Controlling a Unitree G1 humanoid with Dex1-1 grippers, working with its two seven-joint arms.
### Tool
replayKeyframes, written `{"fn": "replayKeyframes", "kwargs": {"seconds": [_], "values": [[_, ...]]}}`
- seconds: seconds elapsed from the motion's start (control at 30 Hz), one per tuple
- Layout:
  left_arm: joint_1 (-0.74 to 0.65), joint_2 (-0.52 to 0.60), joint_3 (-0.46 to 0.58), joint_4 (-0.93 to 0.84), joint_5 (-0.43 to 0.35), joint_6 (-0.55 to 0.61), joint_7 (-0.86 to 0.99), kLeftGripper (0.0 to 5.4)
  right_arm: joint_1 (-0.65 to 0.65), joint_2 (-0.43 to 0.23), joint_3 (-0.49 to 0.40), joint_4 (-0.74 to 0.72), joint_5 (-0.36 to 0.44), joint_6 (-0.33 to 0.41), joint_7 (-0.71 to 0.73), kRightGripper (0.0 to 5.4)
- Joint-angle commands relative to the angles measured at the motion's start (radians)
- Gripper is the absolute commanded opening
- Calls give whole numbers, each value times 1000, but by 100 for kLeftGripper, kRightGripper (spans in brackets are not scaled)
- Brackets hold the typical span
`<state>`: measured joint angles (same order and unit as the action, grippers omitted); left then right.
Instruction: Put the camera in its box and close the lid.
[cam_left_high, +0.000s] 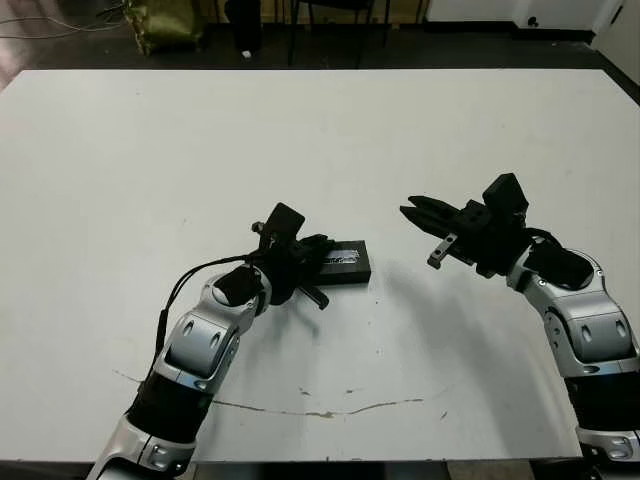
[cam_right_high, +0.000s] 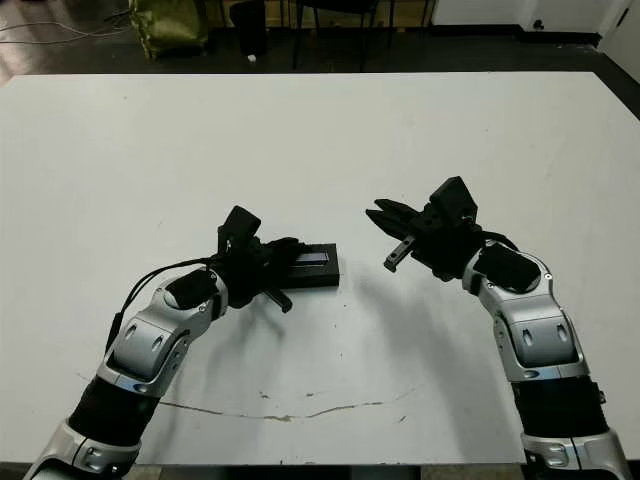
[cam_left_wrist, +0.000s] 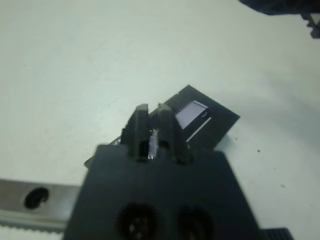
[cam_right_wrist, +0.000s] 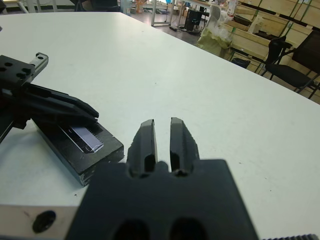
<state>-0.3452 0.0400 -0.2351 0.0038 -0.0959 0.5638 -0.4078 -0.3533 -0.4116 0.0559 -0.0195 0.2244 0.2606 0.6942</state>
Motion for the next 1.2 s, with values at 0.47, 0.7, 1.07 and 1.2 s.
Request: {"fn": "replayKeyframes", "kwargs": {"seconds": [0.47,0.7,1.07,1.2], "values": [[79,36,42,45,-57,67,13,1,11,-3,2,28,10,22,14,0],[145,72,77,-152,-112,82,3,1,17,-5,-5,33,6,-8,14,0],[186,161,297,-348,-199,-58,4,1,17,12,-26,51,28,-27,10,0],[169,169,410,-347,-240,-100,49,1,21,19,-39,60,35,-61,6,0]]}}
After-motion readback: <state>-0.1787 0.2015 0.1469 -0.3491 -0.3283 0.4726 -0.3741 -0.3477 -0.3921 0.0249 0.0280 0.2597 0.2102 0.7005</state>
